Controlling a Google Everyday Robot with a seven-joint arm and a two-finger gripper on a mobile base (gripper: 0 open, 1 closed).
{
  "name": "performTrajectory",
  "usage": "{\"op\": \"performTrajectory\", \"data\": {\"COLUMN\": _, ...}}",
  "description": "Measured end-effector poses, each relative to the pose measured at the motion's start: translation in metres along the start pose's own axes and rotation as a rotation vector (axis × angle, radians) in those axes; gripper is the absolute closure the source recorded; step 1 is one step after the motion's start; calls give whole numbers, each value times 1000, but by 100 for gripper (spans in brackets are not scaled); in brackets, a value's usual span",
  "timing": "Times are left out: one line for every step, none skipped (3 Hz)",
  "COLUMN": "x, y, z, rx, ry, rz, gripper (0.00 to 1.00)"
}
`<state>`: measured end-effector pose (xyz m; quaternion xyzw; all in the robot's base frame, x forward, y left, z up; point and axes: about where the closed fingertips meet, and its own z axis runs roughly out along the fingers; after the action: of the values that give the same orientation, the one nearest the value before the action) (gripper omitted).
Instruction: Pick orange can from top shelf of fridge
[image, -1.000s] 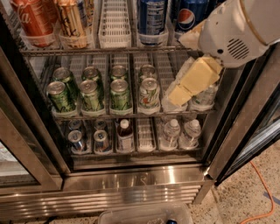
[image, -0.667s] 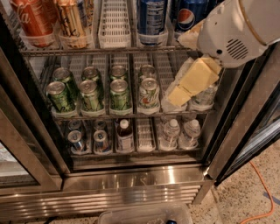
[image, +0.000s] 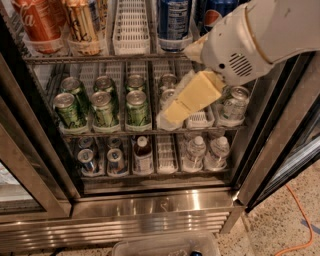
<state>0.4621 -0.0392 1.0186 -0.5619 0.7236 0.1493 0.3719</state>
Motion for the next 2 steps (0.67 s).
{"op": "performTrajectory", "data": {"x": -22, "y": 5, "z": 24, "rx": 5, "ry": -83, "rz": 53, "gripper": 0}}
{"op": "performTrajectory", "data": {"x": -43, "y": 6, "z": 41, "rx": 33, "ry": -147, "rz": 76, "gripper": 0}}
